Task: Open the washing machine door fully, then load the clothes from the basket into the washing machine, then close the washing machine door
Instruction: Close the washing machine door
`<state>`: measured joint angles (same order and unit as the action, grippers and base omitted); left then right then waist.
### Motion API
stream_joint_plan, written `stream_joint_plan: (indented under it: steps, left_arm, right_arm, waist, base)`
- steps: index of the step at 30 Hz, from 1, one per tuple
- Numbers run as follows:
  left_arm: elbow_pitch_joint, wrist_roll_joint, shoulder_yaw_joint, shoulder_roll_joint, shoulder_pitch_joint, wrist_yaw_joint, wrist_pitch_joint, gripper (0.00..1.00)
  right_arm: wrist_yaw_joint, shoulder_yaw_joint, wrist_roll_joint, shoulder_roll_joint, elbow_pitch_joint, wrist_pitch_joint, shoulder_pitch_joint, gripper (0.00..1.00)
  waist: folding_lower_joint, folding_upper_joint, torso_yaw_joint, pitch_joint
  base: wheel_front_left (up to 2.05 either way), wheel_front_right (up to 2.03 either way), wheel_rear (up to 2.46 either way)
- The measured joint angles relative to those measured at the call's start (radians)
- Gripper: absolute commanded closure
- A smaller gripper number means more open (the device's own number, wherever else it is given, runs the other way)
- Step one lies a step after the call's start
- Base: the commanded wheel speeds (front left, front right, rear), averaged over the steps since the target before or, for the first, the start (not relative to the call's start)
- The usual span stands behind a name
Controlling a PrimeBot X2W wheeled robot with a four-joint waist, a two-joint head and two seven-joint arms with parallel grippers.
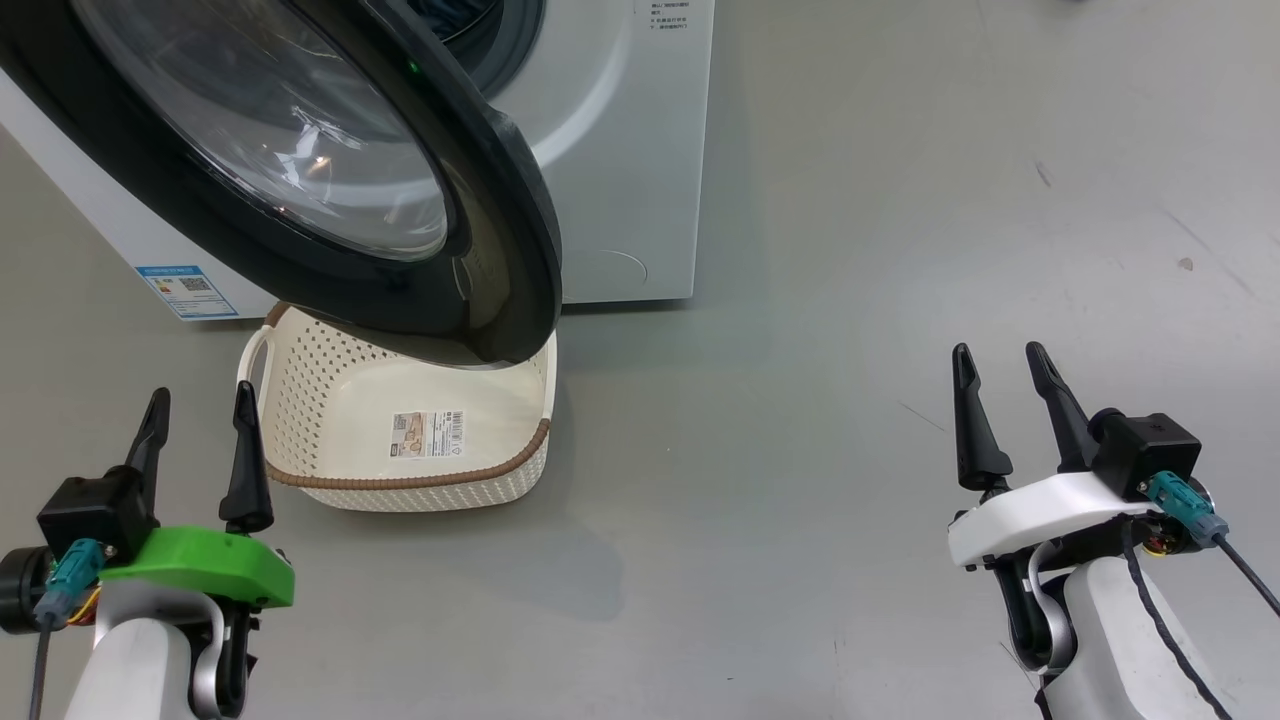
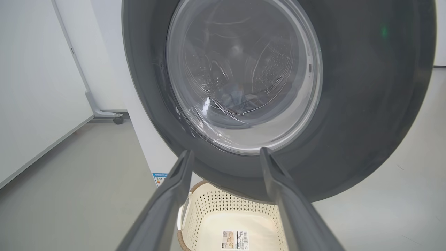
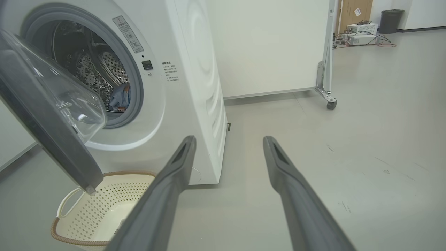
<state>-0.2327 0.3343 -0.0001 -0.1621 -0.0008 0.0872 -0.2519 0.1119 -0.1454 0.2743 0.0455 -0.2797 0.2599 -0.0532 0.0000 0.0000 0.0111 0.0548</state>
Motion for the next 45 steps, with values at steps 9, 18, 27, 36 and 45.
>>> stream_joint_plan:
  steps: [9,18,27,36,45]
  left_arm:
    - [0.000,-0.008,0.012,0.012,0.000,0.009,0.000,0.00]
    - [0.000,-0.009,0.023,0.020,0.000,0.010,0.000,0.00]
    - [-0.003,-0.016,0.028,0.023,0.000,0.019,0.000,0.00]
    - [-0.008,-0.019,0.033,0.025,0.001,0.027,0.000,0.00]
    - [-0.008,-0.036,0.030,0.044,0.000,0.028,0.000,0.00]
  right_arm:
    - [0.000,0.000,-0.006,0.000,0.001,0.000,0.000,0.00]
    - [0.000,0.004,-0.005,0.000,-0.005,0.000,0.002,1.00]
    - [0.000,0.024,0.010,-0.001,0.052,0.000,0.001,1.00]
    - [0.002,-0.011,0.052,0.000,0.298,0.000,-0.089,1.00]
    - [0.010,-0.212,0.061,0.010,0.503,0.000,-0.175,1.00]
  waist:
    - [0.0000,0.0000,0.006,0.000]
    - [0.0000,0.0000,0.006,-0.002]
    - [0.0000,0.0000,0.006,-0.006]
    - [0.0000,0.0000,0.007,-0.009]
    - [0.0000,0.0000,0.013,0.000]
  base:
    - [0.00,0.00,0.00]
    - [0.00,0.00,0.00]
    - [0.00,0.00,0.00]
    - [0.00,0.00,0.00]
    - [0.00,0.00,0.00]
